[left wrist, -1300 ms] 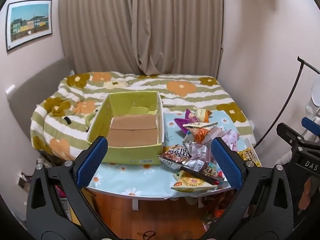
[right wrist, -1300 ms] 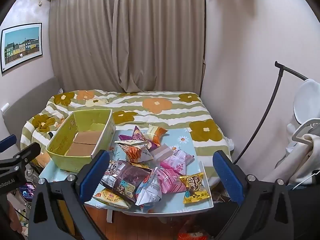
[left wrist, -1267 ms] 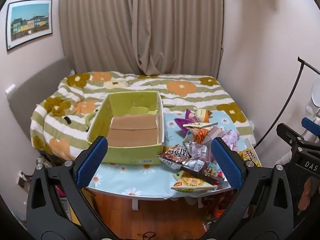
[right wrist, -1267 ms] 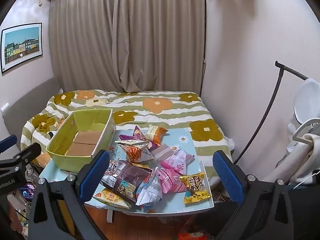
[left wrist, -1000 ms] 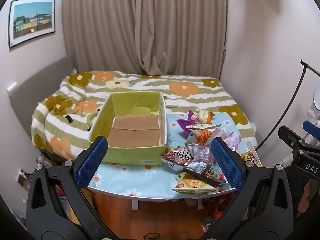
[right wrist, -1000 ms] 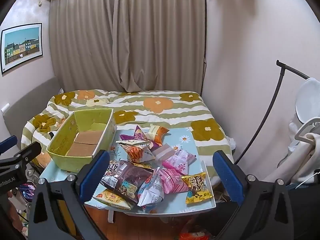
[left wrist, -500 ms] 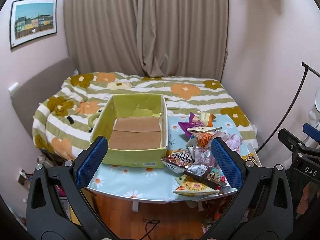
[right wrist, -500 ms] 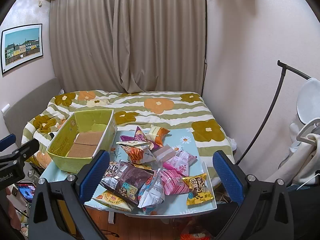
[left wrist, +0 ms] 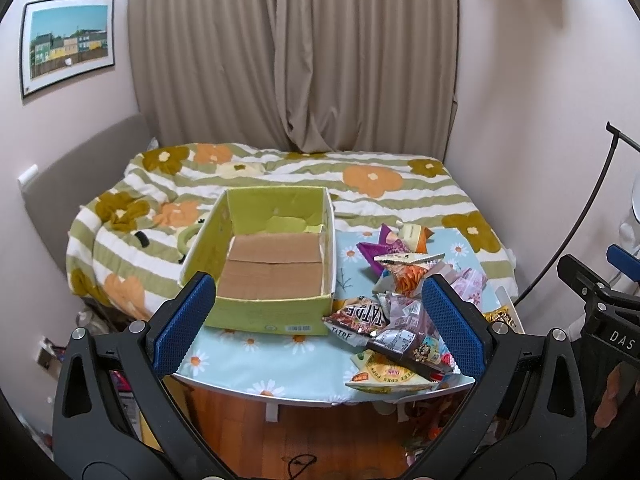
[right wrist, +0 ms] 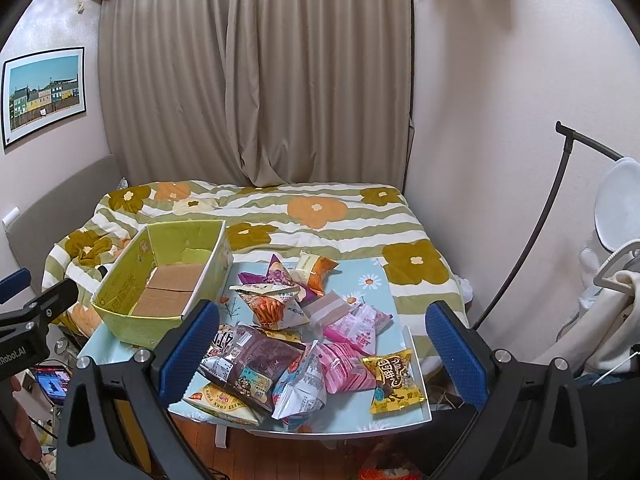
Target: Organize snacks
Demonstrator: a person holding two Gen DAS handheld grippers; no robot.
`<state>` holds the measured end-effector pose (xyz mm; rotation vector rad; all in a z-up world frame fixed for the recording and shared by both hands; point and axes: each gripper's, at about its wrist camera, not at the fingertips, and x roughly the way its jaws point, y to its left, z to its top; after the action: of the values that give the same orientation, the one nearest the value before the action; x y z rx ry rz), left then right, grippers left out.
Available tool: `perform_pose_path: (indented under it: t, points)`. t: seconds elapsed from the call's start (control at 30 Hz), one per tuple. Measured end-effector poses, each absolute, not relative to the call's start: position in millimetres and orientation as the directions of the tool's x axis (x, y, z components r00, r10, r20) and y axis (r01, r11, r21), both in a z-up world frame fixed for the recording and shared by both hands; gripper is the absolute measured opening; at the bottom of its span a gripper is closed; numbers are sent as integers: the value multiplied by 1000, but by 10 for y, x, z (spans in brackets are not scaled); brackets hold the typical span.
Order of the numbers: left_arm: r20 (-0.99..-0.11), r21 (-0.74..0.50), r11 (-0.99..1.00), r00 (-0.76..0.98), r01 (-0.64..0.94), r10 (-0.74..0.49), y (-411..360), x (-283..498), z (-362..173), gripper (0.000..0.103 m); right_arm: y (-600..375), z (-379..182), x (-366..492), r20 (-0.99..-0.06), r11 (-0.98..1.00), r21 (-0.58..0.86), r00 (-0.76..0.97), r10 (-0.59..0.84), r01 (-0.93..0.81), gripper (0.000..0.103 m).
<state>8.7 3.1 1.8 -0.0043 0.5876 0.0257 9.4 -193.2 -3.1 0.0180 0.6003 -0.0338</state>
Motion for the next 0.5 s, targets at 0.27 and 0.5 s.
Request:
perform_pose_path:
  t: [0.27,0.5]
  points:
    - [-561,-1,1000,827,-19,15,29,88,-17,102,-1932,-37,94,-565,999,8,824,-27,38,103]
    - [-568,-5,1000,823,-12,7,40,128,-12,102,-1941,-21,124,-566,999,8,824,-27,38,103]
